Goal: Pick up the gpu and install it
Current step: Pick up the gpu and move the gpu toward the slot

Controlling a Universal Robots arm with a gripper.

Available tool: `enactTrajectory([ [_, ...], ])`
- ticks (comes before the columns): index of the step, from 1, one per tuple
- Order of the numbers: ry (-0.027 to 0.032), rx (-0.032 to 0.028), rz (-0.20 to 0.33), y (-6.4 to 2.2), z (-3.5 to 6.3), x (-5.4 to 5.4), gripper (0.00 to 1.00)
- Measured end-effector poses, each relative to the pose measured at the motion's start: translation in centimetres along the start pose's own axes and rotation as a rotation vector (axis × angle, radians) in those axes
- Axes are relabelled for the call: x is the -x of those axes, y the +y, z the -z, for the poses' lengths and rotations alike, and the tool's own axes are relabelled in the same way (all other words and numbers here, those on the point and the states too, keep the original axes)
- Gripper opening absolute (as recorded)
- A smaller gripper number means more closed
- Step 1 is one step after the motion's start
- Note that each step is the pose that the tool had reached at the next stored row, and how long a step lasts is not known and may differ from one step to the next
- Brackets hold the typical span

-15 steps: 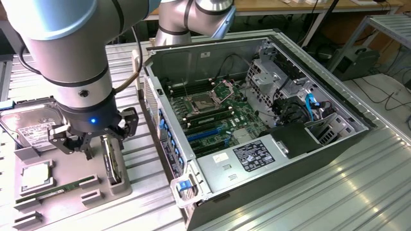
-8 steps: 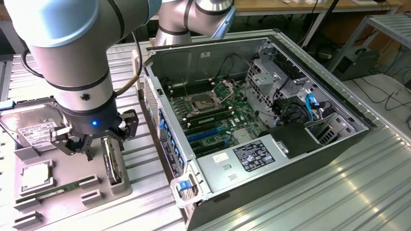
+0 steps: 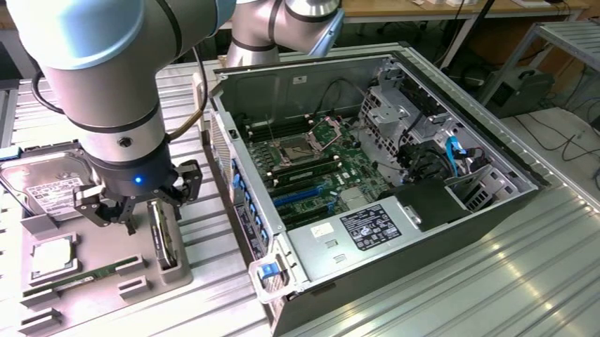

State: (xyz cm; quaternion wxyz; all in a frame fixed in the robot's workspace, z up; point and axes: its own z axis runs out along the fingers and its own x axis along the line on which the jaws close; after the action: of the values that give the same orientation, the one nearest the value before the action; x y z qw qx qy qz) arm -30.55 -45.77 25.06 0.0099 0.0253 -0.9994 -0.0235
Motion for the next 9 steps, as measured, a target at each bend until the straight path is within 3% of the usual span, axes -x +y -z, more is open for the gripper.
enactTrajectory([
  [6, 0.0000, -0.0001, 0.000, 0.01, 0.00, 0.00, 0.66],
  [9, 0.0001, -0.0013, 0.000, 0.73, -0.04, 0.04, 0.66],
])
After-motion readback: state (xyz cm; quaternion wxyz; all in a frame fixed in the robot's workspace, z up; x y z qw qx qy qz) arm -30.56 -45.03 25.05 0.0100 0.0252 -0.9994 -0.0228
